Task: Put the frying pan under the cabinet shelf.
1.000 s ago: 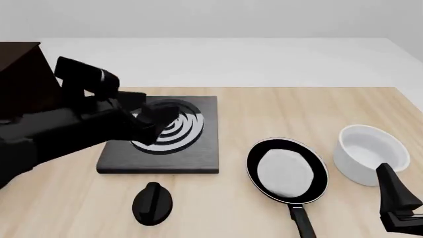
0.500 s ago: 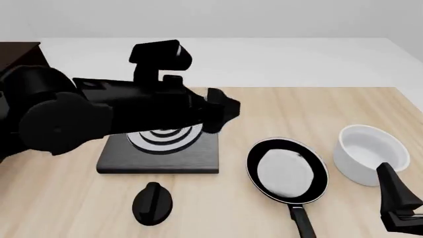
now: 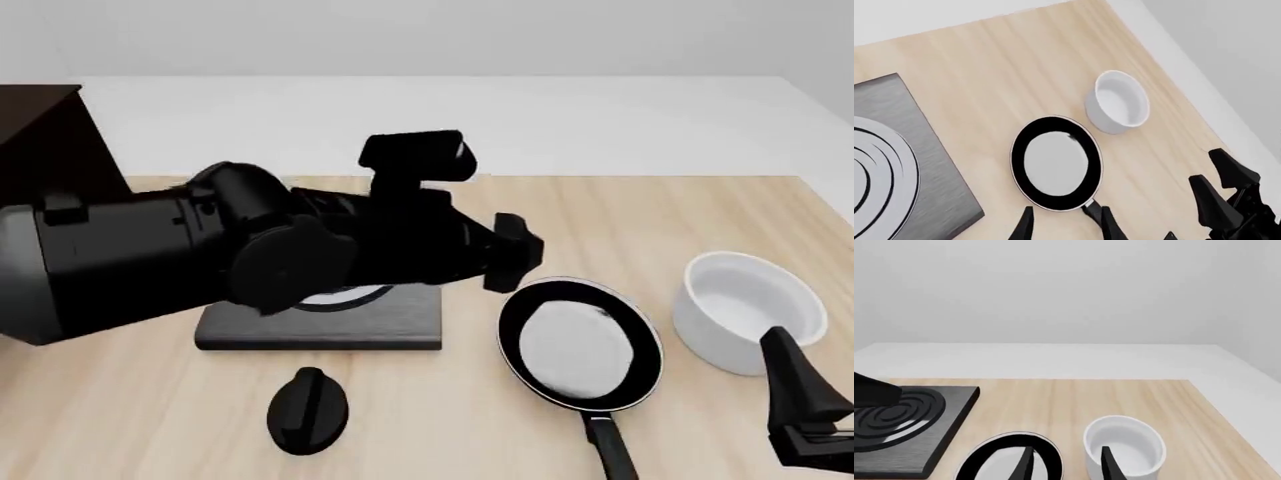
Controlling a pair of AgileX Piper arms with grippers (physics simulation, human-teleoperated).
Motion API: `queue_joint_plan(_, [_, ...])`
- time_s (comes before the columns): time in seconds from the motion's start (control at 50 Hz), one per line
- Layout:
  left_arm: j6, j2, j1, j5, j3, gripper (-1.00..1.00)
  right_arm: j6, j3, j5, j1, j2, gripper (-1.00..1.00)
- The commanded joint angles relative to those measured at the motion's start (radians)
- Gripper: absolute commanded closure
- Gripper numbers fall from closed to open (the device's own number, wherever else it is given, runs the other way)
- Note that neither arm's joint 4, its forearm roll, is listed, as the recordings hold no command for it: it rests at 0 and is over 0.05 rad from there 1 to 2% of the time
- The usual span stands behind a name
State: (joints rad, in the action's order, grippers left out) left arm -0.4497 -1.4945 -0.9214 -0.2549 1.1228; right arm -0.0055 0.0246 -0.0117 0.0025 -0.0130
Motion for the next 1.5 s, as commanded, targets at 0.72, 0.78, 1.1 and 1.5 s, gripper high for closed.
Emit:
queue_joint_plan(0.72, [-0.159,-0.165,-0.125,0.146,-0.056,-1.00,0.000,-0.001,0.007,0.001,-0.006,-1.00])
queue_joint_plan(0.78, [-0.180,-0.171,-0.144,0.159,-0.067,-1.00,0.001,0.000,0.005,0.001,-0.005,-1.00])
queue_joint_plan(1.1, [-0.235,-0.213,-0.196,0.208,-0.078,-1.00,0.000,0.000,0.005,0.001,-0.006,-1.00])
queue_joint_plan(1.5, [-0.292,-0.265,-0.257,0.262,-0.091,-1.00,0.000,0.000,0.005,0.000,-0.006,-1.00])
